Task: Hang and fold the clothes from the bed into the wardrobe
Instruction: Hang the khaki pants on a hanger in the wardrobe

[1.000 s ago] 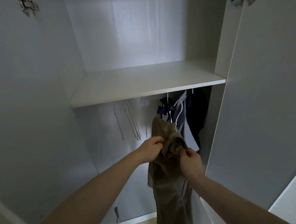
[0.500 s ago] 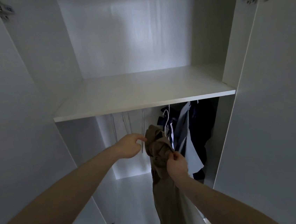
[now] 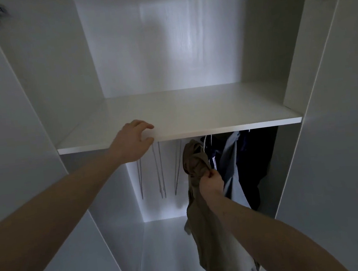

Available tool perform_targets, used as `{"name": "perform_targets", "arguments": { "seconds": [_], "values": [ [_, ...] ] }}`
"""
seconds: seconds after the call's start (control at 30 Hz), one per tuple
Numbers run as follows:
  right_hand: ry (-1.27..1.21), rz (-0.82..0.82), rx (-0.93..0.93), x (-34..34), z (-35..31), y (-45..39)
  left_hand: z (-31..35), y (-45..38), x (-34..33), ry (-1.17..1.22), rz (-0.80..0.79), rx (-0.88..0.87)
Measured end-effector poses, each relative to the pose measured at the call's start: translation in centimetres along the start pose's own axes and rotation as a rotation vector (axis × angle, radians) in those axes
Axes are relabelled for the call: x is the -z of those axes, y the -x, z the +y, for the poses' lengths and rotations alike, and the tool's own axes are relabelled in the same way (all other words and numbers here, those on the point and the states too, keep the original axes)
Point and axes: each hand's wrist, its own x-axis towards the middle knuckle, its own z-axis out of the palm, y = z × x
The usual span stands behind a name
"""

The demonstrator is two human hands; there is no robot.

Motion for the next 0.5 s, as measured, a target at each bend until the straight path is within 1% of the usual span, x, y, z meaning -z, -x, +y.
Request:
{"name": "perform_targets", "arguments": {
  "seconds": [0.07,0.13,0.3,0.4,0.5],
  "values": [
    [-0.021,0.028,0.0,-0.3,-0.5,-1.0,-0.4,-1.3,-0.4,-0.039,-0.095,0.064],
    [-0.05,0.053,-0.008,-0.5,-0.8,-2.0,-0.8,-2.4,-0.7,-0.065,-0.157,0.097],
    [-0.021,0.088,0.003,-1.0,-1.9,-4.8,-0.7,-5.2,-1.0,-0.095,-0.286,0.105],
    [0.007,0.056,0.007,-1.4,-2.6,-6.6,-0.6,-6.5,-1.5,-0.096,-0.322,0.101],
    [0.022,0.048,0.013,-1.7,-3.2,-8.4,-1.1,-7.4,-2.0,-0.109,-0.305,0.103]
  ]
}}
